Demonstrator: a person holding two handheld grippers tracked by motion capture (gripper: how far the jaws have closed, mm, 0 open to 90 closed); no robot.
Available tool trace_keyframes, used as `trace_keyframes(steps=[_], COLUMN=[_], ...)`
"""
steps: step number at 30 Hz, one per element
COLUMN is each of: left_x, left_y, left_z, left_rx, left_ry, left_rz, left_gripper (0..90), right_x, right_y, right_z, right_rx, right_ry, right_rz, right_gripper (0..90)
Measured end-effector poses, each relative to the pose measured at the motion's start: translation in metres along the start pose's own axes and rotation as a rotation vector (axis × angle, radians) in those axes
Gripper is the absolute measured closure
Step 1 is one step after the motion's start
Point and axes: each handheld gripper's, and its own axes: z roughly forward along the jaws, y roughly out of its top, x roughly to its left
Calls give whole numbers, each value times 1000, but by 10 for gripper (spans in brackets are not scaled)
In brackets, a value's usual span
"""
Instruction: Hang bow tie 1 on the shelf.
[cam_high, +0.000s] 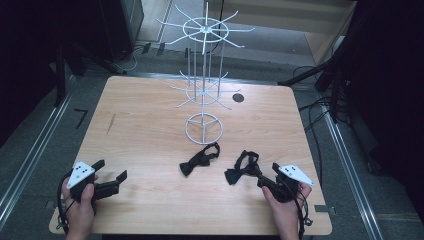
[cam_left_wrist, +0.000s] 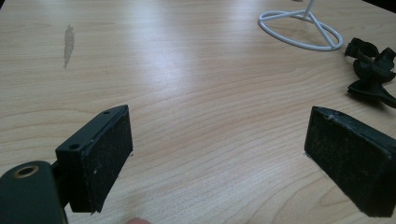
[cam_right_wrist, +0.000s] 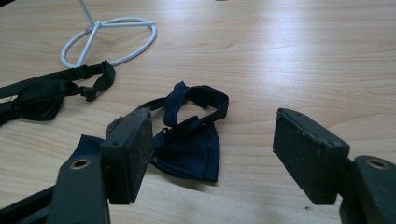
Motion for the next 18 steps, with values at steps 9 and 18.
trace_keyframes(steps=[9, 18], left_x=[0, 0], left_y=[0, 0], left_z=[0, 0], left_rx=[1, 2], left_ry=[-2, -3], left_rz=[1, 2], left_gripper=[85, 85], right_x=[2, 1], right_y=[3, 5], right_z=[9, 19], right_rx=[10, 23], right_ry=[14, 13], right_rz=[18, 44], right_gripper=[291, 288])
